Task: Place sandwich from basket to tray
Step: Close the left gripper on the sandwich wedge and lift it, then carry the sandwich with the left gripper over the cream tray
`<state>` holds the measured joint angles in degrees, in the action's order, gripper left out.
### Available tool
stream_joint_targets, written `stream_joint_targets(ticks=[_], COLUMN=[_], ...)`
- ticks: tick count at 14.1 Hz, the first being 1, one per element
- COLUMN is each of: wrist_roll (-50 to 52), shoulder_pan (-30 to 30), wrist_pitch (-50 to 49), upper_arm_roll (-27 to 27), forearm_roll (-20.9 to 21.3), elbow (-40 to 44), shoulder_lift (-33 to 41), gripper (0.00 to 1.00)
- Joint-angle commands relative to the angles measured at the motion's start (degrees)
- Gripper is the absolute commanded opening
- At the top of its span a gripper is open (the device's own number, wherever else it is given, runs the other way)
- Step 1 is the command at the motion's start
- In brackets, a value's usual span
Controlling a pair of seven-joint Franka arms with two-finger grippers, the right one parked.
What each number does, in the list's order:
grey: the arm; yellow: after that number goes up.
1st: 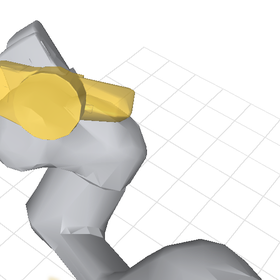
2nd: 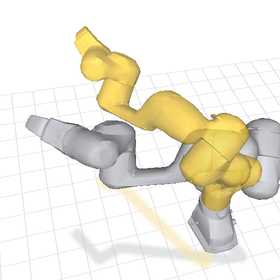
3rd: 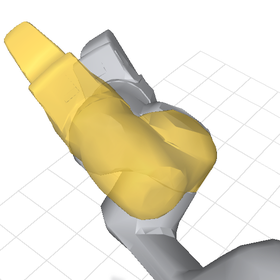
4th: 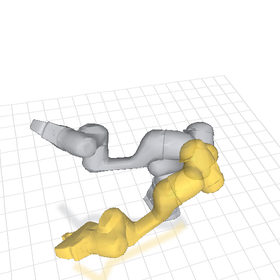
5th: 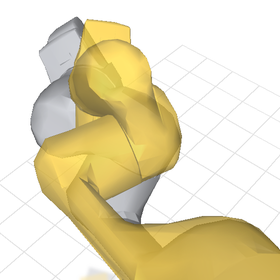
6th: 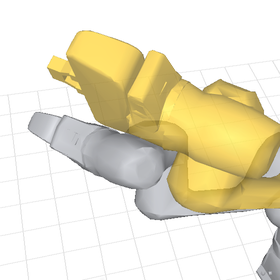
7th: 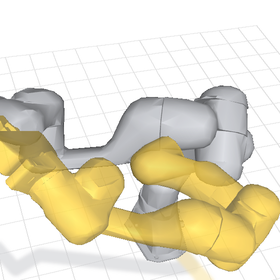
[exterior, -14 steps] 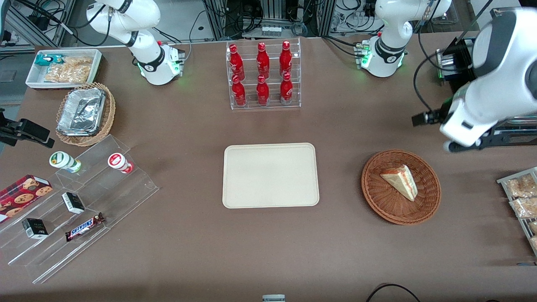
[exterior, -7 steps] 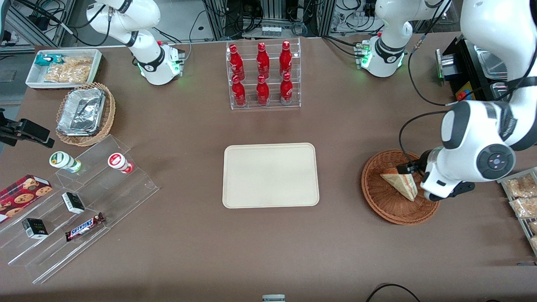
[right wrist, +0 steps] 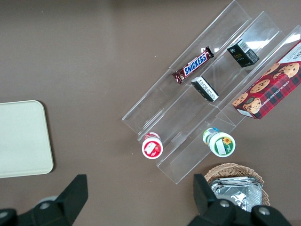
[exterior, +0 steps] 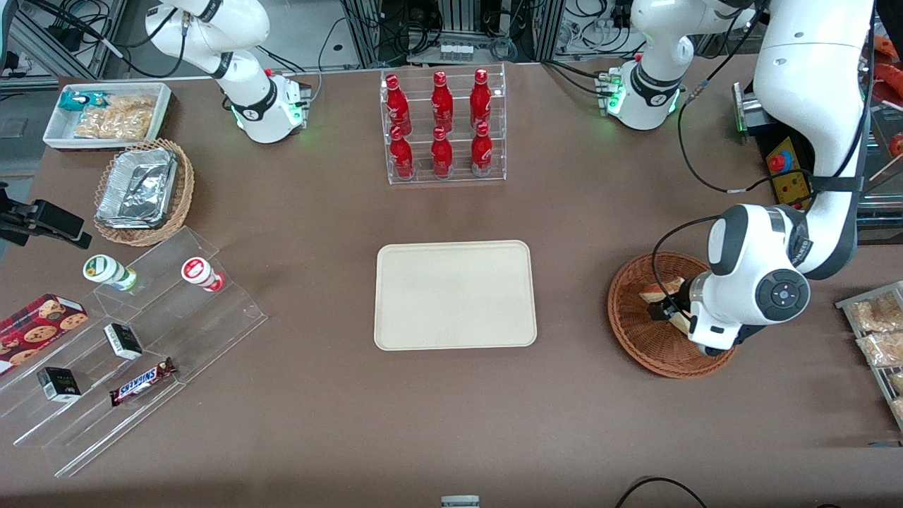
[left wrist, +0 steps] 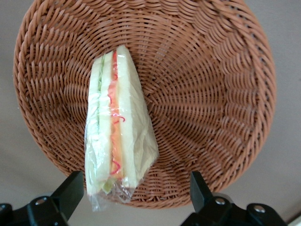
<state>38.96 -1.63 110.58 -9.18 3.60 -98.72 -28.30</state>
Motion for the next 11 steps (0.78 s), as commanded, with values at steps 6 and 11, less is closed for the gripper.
stream_joint_targets(ticks=[6, 11], wrist_roll=[9.4, 12.2], shoulder_pan=[0.1, 0.0], wrist_pitch=[7.1, 7.1], upper_arm_roll=[1.4, 1.4], forearm_roll=[0.9, 0.9], elbow=[-2.3, -2.1], shoulder_lift=[-3.2, -3.3], gripper=[0.94, 0.27])
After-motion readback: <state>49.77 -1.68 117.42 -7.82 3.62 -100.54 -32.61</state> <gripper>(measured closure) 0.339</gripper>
